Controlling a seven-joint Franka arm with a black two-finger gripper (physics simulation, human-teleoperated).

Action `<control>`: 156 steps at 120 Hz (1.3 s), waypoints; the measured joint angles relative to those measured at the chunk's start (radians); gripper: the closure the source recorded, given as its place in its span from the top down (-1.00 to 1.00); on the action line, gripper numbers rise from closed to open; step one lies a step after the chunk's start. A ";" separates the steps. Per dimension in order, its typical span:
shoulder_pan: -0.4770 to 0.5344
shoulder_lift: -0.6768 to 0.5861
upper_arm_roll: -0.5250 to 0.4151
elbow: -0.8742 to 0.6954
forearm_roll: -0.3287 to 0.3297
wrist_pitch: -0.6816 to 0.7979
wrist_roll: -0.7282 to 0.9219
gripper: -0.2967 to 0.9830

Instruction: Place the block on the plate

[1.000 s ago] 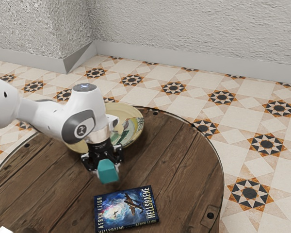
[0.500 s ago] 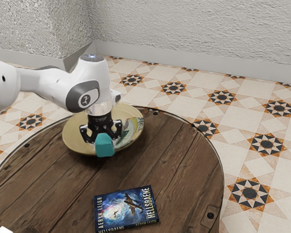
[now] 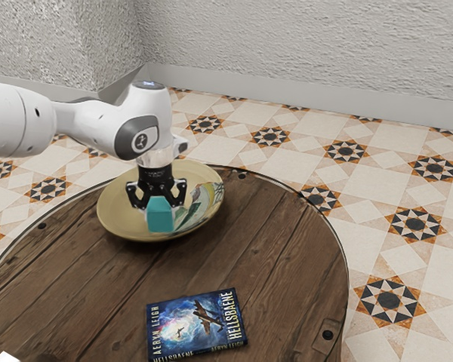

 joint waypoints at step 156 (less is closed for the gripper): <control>0.105 -0.069 -0.161 0.107 0.053 -0.084 0.344 0.52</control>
